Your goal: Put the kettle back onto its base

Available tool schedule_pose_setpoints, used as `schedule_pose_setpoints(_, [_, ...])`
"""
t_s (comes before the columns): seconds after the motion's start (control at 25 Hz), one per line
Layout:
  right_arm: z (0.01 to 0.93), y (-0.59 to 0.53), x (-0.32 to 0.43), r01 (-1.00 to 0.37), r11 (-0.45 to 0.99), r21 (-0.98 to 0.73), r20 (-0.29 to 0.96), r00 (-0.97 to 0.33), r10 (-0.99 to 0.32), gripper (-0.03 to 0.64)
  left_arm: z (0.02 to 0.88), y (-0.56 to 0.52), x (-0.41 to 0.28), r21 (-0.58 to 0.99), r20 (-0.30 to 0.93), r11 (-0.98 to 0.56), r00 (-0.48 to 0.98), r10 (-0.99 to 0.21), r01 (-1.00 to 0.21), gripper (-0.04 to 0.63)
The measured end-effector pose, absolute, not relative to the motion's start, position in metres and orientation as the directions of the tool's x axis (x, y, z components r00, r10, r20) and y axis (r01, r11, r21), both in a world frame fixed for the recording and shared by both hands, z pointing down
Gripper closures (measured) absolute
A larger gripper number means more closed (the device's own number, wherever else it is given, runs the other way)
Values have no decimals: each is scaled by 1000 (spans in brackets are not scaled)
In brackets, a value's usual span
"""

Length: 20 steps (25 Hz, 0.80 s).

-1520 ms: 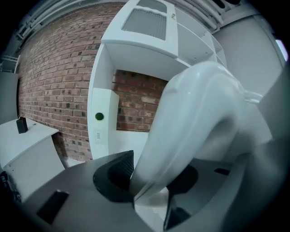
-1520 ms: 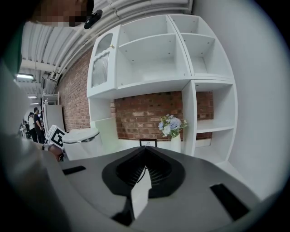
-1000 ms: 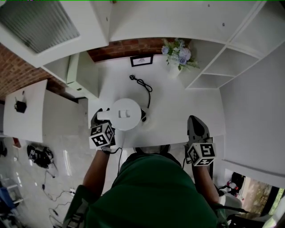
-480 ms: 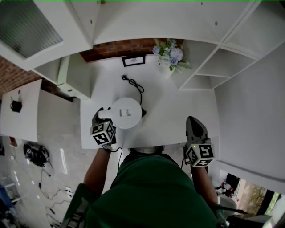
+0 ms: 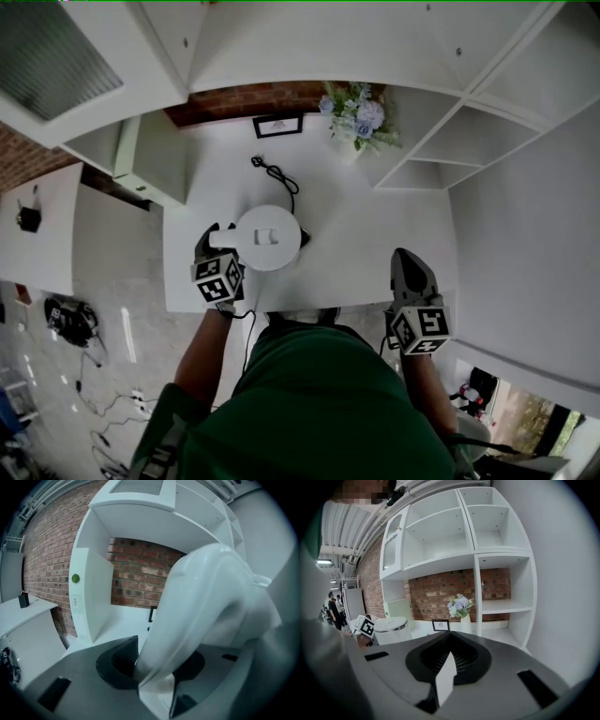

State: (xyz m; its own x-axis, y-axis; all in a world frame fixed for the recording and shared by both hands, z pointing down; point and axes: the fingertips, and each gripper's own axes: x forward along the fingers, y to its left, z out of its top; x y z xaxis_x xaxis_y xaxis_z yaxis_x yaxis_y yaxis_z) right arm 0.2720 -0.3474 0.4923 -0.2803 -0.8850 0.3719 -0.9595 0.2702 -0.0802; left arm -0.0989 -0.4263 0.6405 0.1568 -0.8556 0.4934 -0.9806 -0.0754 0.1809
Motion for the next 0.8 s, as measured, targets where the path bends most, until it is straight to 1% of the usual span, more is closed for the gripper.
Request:
schedule_pose_setpoints(0.64, [502,-350,260,-949,300,-96,383,-314,-869,595,653,-422,-95,173,509,-90,167,-844,-981,428])
schedule_pose_setpoints(0.8, [505,-351,257,-948,304,-99,387,-318,-865,595,652,-425,-94,165,495,-110,179,-850,-980,428])
